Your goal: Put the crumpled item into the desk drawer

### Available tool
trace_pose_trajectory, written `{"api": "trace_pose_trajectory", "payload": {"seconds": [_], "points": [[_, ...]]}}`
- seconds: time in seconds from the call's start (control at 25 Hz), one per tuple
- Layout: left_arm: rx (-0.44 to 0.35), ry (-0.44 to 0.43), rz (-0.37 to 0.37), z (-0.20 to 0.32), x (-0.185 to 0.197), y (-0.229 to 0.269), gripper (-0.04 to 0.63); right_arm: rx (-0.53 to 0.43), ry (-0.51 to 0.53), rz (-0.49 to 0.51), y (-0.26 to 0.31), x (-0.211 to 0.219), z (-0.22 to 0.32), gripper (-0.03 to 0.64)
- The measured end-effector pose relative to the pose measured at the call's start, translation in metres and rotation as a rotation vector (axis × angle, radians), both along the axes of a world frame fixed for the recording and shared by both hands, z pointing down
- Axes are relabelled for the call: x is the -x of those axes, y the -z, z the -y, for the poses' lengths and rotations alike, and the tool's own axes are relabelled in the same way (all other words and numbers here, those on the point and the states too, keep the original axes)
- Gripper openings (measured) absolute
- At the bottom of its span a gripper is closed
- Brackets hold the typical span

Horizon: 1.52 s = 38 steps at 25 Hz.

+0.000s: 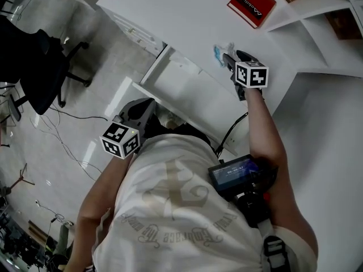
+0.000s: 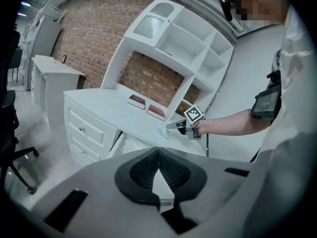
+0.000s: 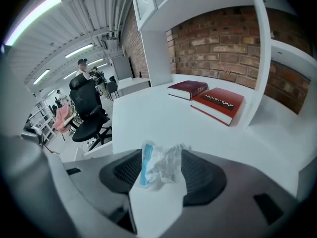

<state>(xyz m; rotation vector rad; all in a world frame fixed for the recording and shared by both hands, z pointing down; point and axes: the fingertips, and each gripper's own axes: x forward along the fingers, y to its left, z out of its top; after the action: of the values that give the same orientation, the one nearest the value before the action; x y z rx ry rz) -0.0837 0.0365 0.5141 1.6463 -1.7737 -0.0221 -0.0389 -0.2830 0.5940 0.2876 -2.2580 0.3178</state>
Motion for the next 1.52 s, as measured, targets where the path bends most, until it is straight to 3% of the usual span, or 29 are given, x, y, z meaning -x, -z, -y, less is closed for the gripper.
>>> {"api": "trace_pose_trajectory", "payload": {"seconds": [0.32, 0.72, 1.04, 1.52], "points": [[-0.001, 0.04, -0.015, -0.004, 0.007, -0.002, 0.021, 0.008, -0.025, -0.083, -0.026, 0.006, 0.006, 0.301], [0.015, 0.045, -0.009, -0.006, 0.01, 0.001, 0.021, 0.029, -0.086, -0.104, -0.043, 0.009, 0.007, 0.299], [0.017, 0.024, 0.001, 0.001, 0.007, 0.004, 0.021, 0.003, -0.079, -0.141, -0.05, 0.006, 0.005, 0.218], [0.017, 0.0, 0.02, 0.009, -0.006, 0.004, 0.021, 0.018, -0.056, -0.091, -0.036, -0.004, -0.001, 0.201]]}}
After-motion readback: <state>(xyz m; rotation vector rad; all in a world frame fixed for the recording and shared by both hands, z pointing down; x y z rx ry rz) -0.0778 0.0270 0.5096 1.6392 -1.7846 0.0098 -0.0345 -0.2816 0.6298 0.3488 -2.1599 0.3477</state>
